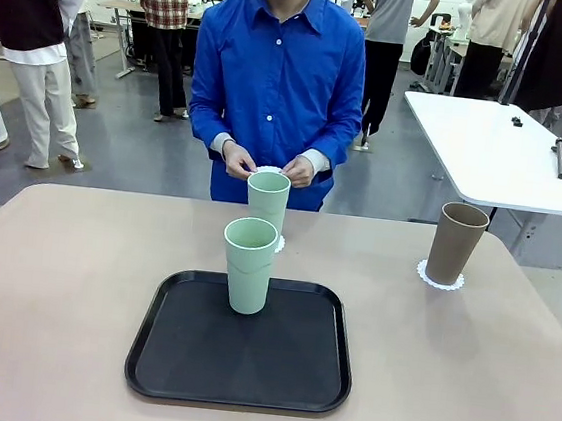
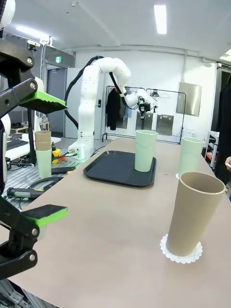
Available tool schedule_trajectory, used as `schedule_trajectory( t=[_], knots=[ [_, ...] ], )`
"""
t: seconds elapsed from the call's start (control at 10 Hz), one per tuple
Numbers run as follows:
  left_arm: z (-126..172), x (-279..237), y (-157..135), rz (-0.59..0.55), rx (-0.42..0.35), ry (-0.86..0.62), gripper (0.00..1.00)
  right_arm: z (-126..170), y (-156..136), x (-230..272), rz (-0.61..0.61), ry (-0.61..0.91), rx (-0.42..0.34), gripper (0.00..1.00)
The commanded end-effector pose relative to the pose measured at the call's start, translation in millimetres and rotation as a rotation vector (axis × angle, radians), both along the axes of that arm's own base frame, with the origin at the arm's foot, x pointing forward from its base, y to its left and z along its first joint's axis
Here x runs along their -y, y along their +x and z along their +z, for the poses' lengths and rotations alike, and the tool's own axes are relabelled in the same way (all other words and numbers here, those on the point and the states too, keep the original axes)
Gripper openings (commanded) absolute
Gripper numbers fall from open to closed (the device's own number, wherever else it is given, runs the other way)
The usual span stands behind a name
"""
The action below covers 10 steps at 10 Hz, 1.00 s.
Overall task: Place coasters on the table and set cups on them.
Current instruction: Take one Reusable plastic cup from the Flat Tray and place it on a coaster set by the human.
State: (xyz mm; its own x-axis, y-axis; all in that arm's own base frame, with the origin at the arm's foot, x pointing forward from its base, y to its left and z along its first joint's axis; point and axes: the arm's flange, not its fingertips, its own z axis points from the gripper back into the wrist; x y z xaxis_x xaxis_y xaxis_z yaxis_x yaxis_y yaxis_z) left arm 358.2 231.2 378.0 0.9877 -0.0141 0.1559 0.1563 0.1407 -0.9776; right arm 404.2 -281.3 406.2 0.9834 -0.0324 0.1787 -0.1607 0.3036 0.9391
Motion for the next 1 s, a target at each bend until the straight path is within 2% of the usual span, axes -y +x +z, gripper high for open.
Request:
schedule_trajectory(
  t=[0.0, 0.9],
  knots=[
    [1.8, -1.0, -0.5, 0.003, 0.004, 0.002, 1.00, -1.5, 0.7, -0.3, -0.002, 0.002, -0.003, 1.00],
    [1.8, -1.0, -0.5, 0.003, 0.004, 0.002, 1.00, -1.5, 0.7, -0.3, -0.002, 0.002, -0.003, 1.00]
  ],
)
